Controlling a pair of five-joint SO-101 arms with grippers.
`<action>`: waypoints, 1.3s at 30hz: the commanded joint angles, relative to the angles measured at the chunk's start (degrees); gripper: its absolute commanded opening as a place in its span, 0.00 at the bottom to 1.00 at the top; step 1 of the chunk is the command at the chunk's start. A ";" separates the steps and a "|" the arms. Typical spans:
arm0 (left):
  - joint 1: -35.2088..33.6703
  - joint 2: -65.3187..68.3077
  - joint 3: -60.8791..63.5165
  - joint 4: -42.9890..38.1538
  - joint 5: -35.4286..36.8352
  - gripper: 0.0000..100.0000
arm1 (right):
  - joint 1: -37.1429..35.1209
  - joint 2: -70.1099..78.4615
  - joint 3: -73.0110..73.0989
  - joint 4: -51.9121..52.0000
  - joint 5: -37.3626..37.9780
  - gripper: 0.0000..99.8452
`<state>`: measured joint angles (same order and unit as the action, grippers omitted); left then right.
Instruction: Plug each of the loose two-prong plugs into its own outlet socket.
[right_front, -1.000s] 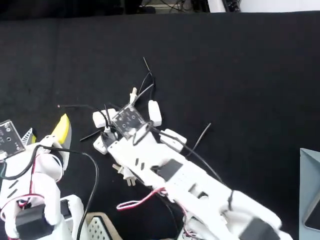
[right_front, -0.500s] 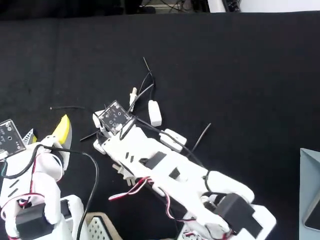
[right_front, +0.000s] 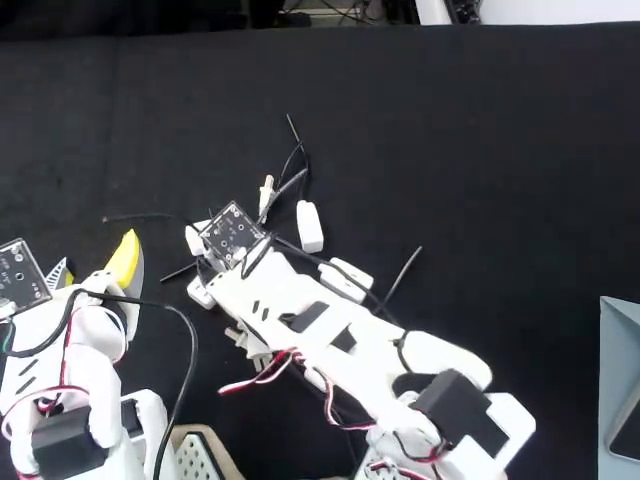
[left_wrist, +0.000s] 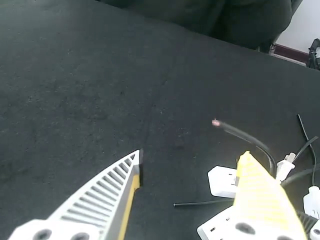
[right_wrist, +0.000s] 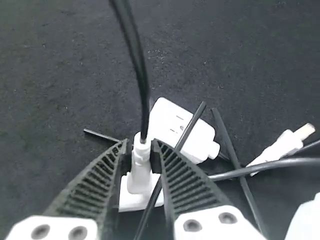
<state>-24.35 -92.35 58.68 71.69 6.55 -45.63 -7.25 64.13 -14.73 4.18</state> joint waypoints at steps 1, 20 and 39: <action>-0.13 -0.18 -0.22 0.09 -0.09 0.30 | 0.97 0.48 -3.03 -0.97 0.62 0.01; -0.13 -0.18 -0.22 -0.18 -0.09 0.30 | 0.79 4.26 -3.74 4.40 6.77 0.01; -0.13 0.18 -0.92 -0.18 -2.99 0.36 | 0.09 -20.97 -4.44 18.81 3.25 0.25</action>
<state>-24.35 -92.35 58.68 71.69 4.18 -45.71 -20.18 61.14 -1.27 10.15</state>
